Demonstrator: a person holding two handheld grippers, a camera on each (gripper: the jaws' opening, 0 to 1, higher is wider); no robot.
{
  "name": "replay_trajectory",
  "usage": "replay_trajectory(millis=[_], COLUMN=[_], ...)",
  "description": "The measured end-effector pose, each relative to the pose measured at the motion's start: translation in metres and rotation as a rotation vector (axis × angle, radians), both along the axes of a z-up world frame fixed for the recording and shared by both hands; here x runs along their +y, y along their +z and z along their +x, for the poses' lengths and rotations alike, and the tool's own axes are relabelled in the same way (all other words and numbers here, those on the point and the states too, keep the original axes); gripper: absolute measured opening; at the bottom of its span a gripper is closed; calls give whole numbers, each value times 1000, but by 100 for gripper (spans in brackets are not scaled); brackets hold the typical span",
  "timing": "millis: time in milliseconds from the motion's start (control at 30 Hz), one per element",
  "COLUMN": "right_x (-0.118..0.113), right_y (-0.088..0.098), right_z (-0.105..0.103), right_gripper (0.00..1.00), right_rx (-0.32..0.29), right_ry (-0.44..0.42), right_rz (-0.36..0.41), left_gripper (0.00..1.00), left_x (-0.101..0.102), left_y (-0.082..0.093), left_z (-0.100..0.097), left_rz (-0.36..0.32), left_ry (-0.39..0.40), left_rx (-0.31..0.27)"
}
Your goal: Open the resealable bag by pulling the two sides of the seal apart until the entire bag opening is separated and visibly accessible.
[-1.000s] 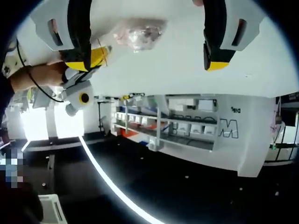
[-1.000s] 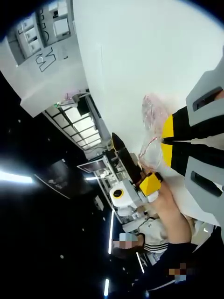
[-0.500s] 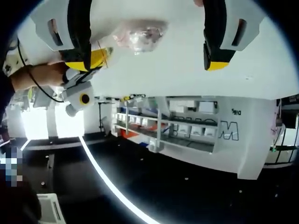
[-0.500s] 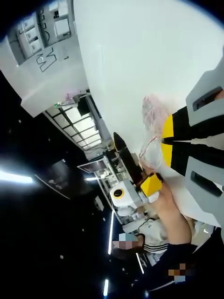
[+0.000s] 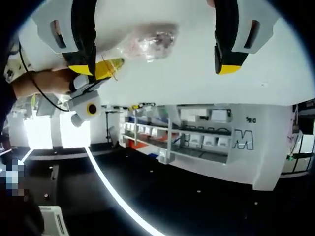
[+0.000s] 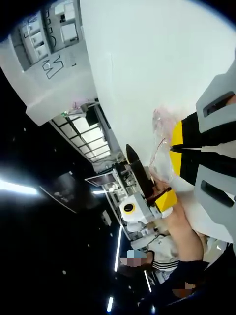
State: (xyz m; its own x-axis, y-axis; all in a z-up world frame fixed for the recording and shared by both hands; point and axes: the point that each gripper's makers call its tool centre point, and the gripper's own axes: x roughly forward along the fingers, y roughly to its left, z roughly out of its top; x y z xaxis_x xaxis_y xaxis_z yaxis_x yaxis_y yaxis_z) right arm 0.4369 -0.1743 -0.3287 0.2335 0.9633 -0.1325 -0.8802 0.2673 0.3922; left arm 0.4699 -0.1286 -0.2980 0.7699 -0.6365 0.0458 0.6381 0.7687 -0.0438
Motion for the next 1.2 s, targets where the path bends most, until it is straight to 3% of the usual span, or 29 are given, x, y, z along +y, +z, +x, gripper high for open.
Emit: replay_trajectory(millis=[633, 1200], right_x=[-5, -13], right_y=[2, -4], right_z=[25, 56], right_gripper=[0, 0], right_rx=[-30, -35], right_ry=[-76, -154], right_rz=[3, -34], left_gripper=[99, 99], left_x=[-4, -4], left_y=[-13, -13], left_z=[2, 0], left_rz=[54, 42], left_ry=[-13, -14], left_rx=[47, 55])
